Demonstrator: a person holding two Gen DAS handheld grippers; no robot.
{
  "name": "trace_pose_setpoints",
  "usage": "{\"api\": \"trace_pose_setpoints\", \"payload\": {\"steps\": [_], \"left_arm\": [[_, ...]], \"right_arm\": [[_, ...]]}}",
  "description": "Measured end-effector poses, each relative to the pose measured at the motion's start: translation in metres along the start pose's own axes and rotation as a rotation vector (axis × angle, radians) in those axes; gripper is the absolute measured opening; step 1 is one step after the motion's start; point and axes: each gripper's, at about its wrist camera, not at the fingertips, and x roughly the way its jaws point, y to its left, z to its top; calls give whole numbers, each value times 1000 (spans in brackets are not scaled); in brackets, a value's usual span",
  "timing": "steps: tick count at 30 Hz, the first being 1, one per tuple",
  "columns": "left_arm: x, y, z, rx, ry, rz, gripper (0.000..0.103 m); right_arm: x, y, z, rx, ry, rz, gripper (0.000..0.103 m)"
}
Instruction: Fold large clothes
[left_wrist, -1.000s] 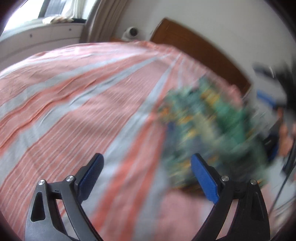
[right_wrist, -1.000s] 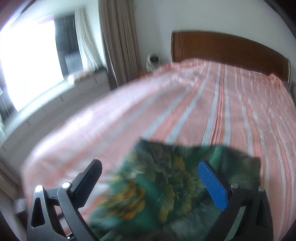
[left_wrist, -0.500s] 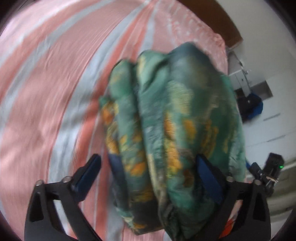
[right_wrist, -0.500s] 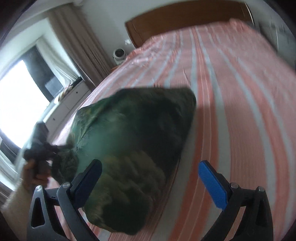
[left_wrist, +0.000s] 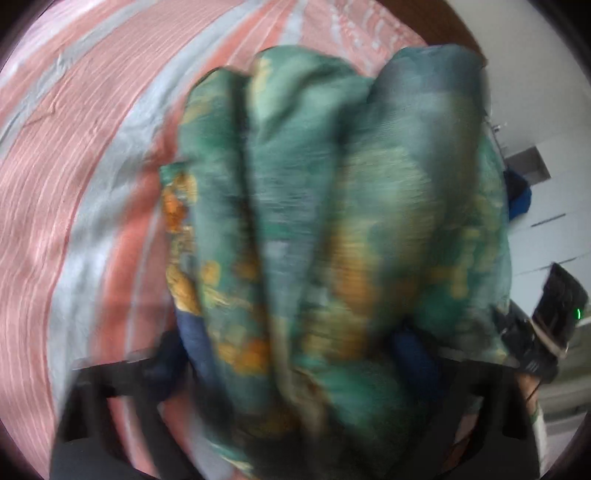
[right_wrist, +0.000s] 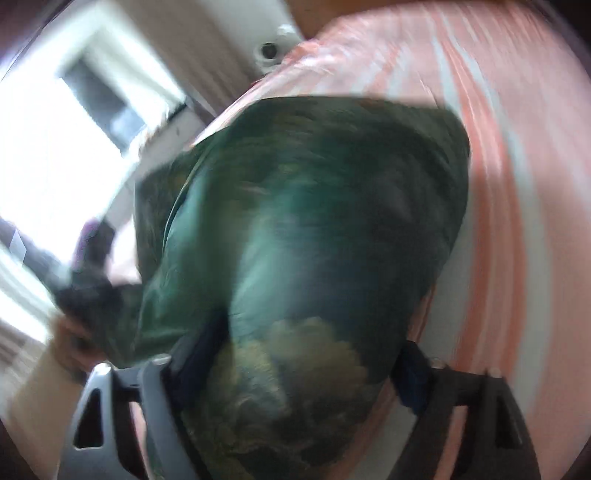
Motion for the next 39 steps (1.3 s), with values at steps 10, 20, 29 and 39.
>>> {"api": "trace_pose_setpoints", "payload": {"steps": [10, 20, 29, 39], "left_arm": [[-56, -116, -13, 228, -221, 78, 47], [-9, -127, 25, 146, -392, 260, 91], [-95, -181, -94, 311, -732, 423, 103], [-137, -240, -212, 348, -785, 595, 103]], "right_arm": [[-77, 63, -10, -271, -252, -191, 64], [-82, -58, 47, 57, -144, -236, 102], [-169, -12, -42, -48, -333, -390, 103], [-271, 28, -147, -28, -521, -445, 103]]}}
